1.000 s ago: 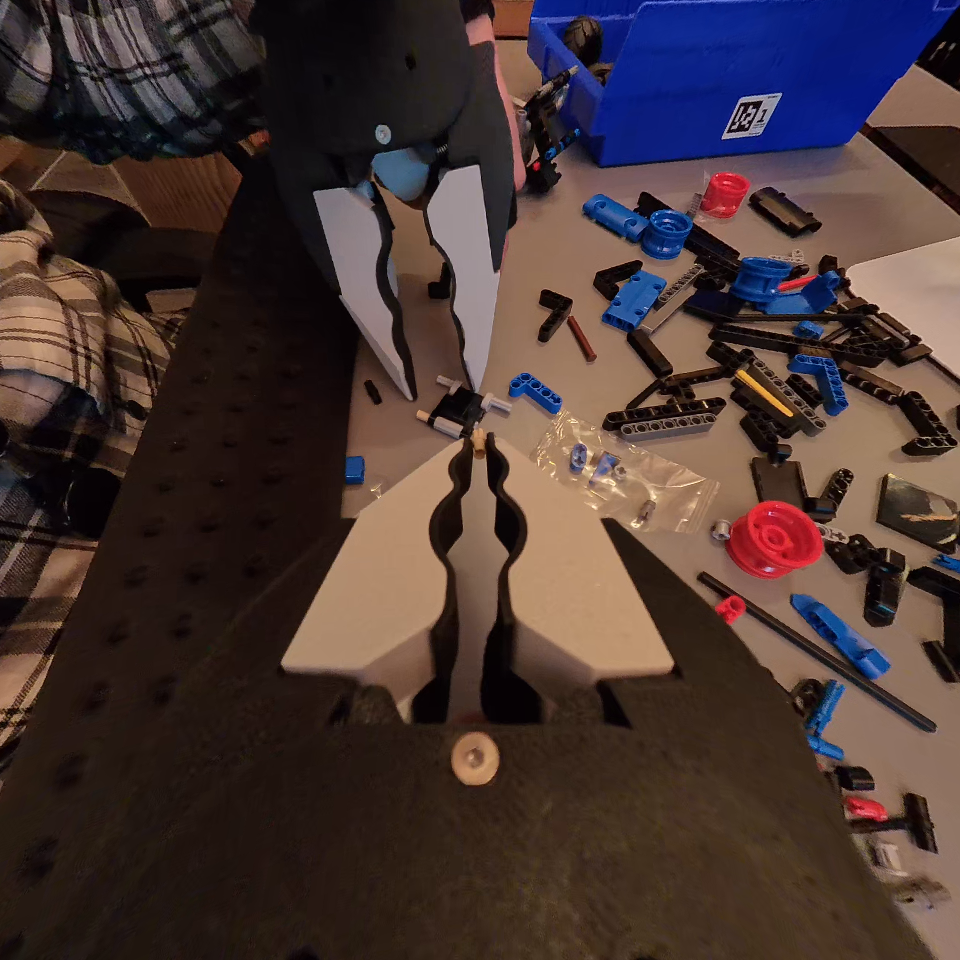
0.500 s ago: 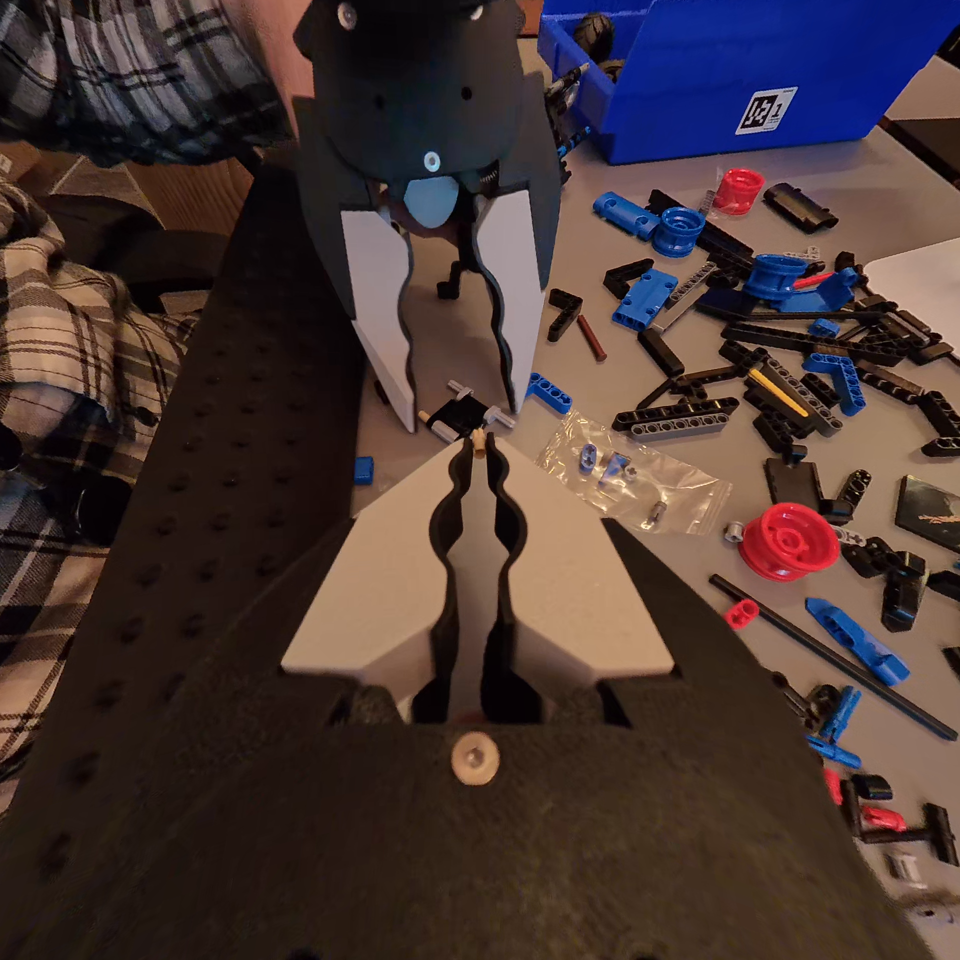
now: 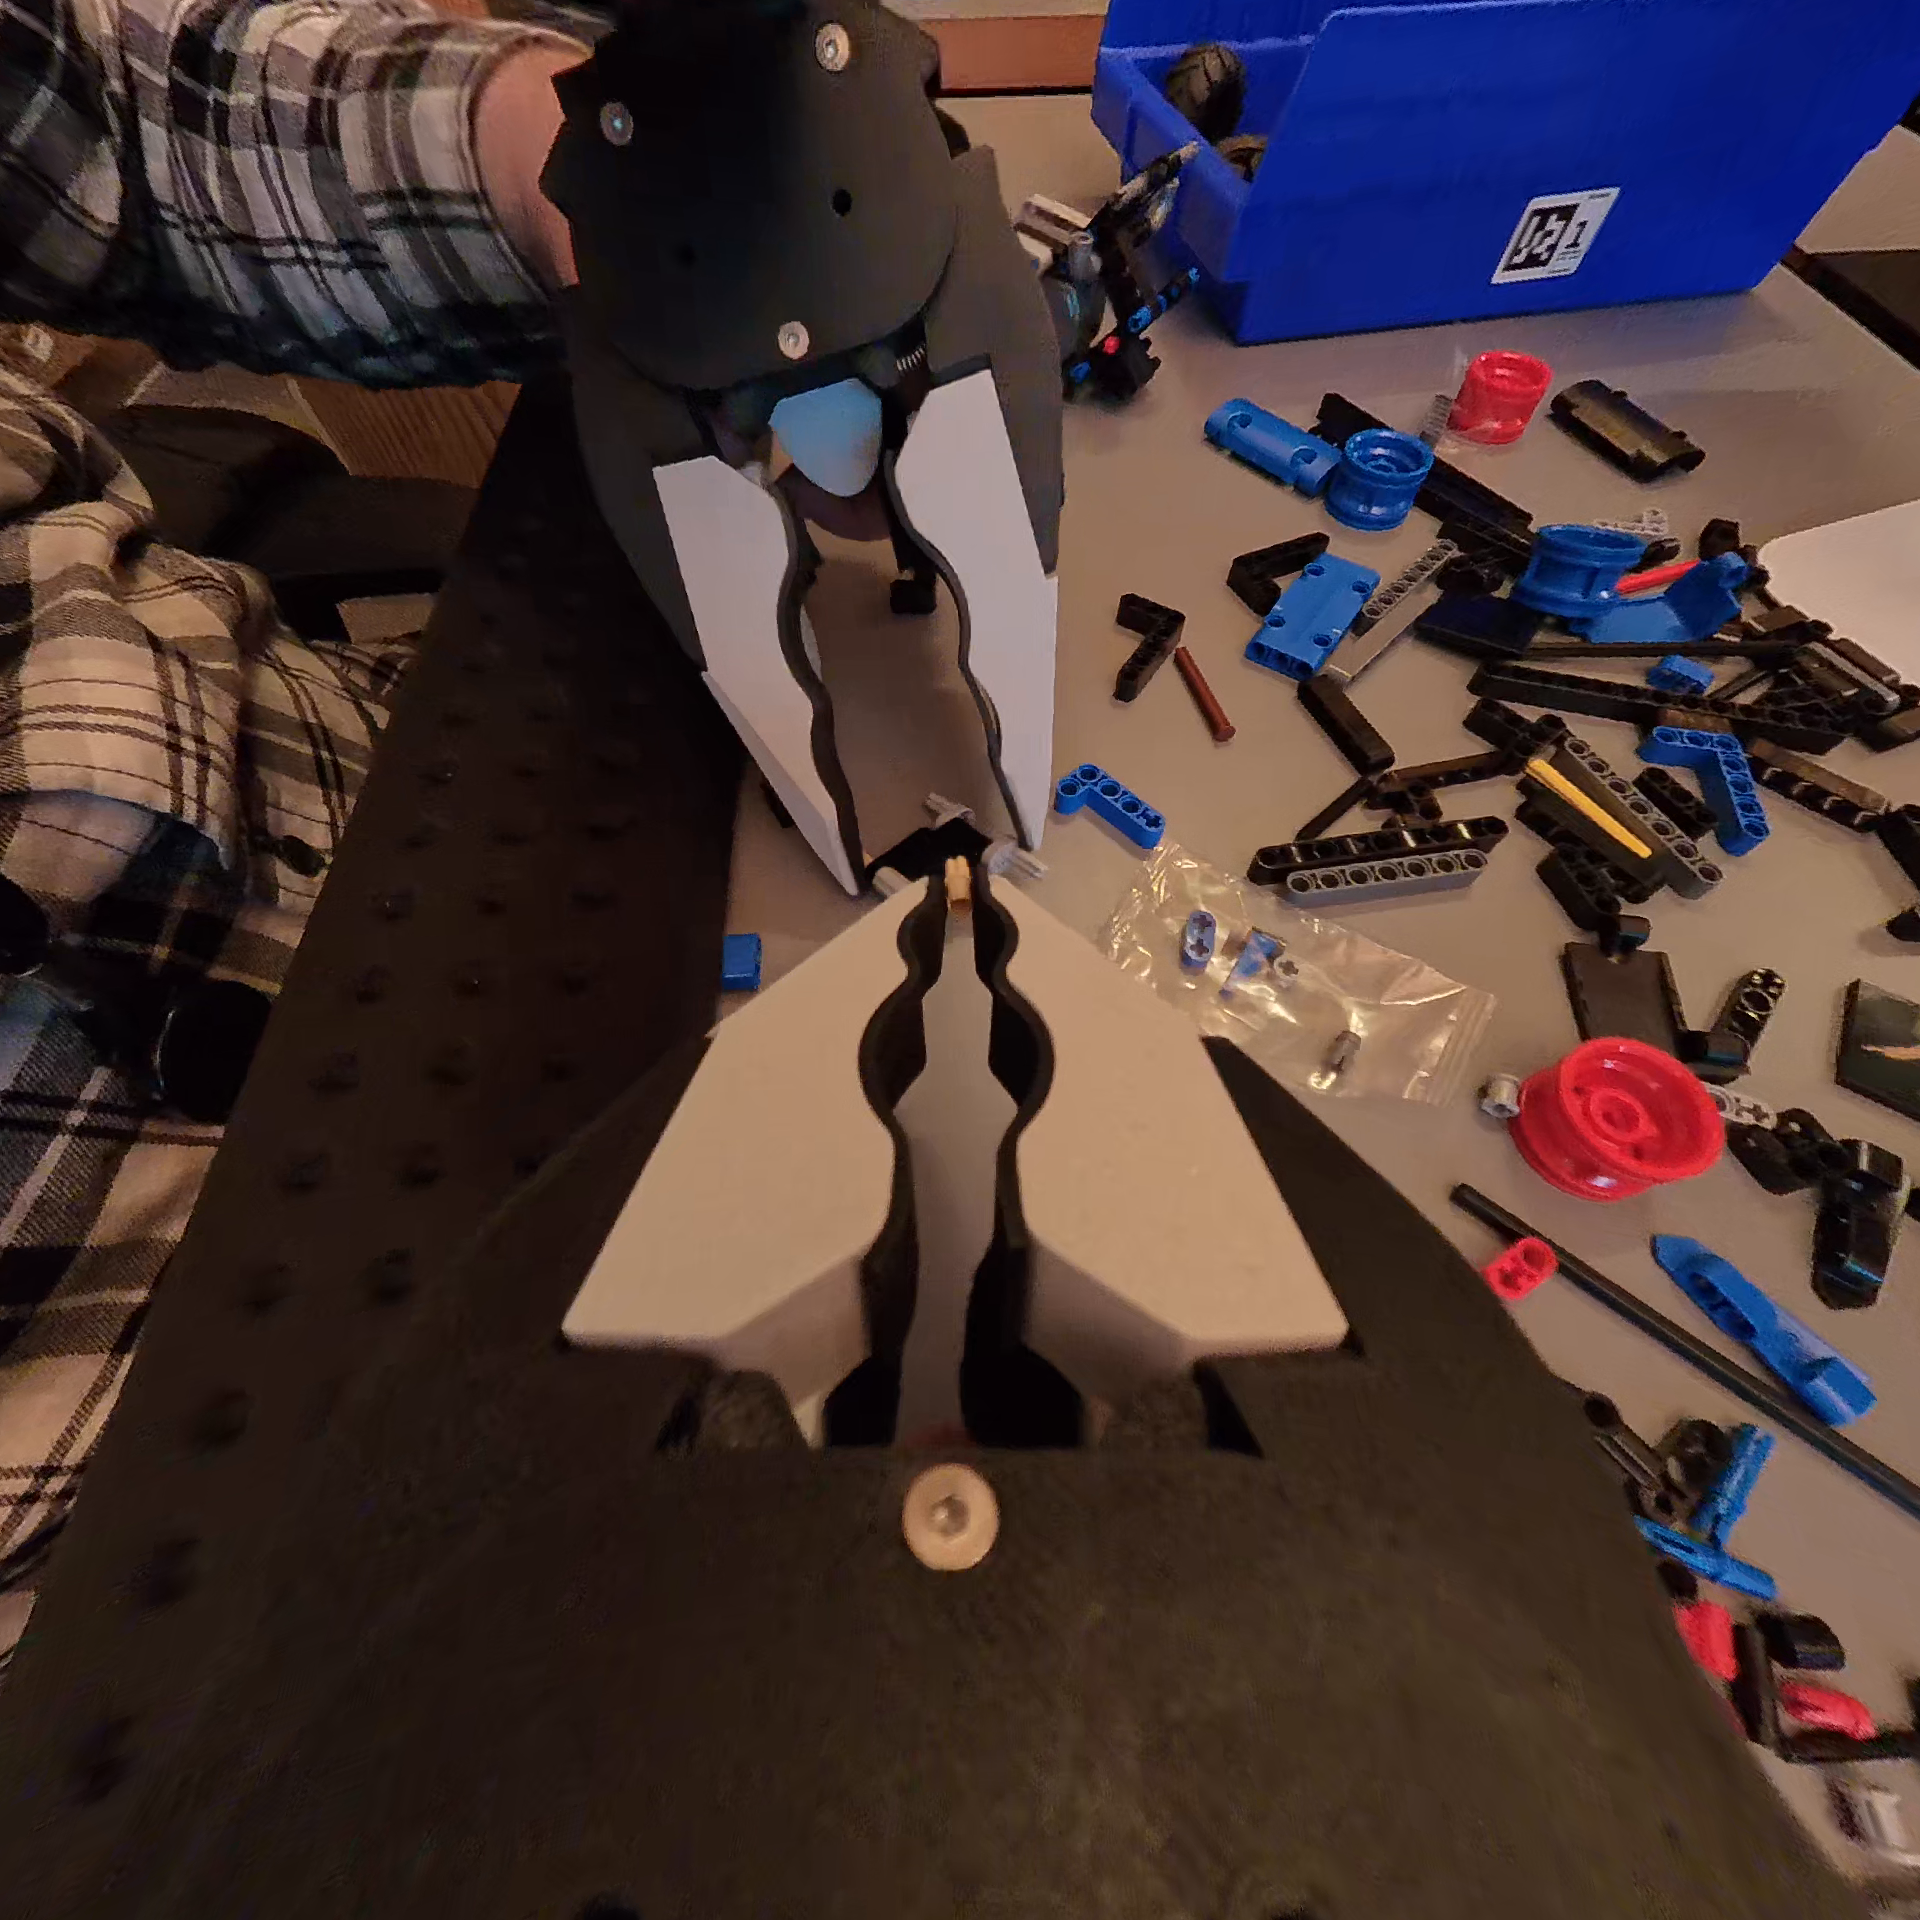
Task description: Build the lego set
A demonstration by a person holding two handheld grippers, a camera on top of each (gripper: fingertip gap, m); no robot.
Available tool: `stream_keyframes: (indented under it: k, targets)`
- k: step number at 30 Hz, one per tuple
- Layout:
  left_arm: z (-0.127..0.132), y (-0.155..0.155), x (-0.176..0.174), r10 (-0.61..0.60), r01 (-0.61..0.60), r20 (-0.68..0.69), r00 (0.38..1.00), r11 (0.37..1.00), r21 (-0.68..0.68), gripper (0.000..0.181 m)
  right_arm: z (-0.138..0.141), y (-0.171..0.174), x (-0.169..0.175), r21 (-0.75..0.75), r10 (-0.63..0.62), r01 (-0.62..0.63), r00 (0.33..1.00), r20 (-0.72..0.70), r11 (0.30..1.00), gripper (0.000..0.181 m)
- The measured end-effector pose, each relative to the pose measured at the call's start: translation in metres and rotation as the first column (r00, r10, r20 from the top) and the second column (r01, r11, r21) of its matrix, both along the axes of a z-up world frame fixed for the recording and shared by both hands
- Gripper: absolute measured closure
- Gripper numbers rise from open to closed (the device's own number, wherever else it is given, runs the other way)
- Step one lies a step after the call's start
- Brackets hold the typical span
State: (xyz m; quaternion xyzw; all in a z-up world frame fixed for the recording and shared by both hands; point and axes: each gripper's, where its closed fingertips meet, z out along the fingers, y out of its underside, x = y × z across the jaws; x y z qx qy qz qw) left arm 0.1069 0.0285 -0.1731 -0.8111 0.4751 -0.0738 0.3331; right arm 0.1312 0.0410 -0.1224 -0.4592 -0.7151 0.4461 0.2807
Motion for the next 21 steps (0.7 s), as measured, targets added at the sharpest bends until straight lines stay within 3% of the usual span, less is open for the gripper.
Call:
stream_keyframes:
  k: [8, 21]
  targets:
    - [0.0, -0.002, -0.002, -0.063, 0.053, 0.085, 0.994, 0.992, 0.117, 0.14, -0.021, -0.017, -0.001, 0.068, 0.069, -0.075, 0.994, 0.087, 0.995, 0.178]
    - [0.003, -0.009, 0.002, -0.169, 0.153, 0.052, 0.984, 0.963, 0.221, 0.141, -0.037, -0.025, -0.012, 0.074, 0.111, -0.124, 0.981, 0.161, 0.989, 0.178]
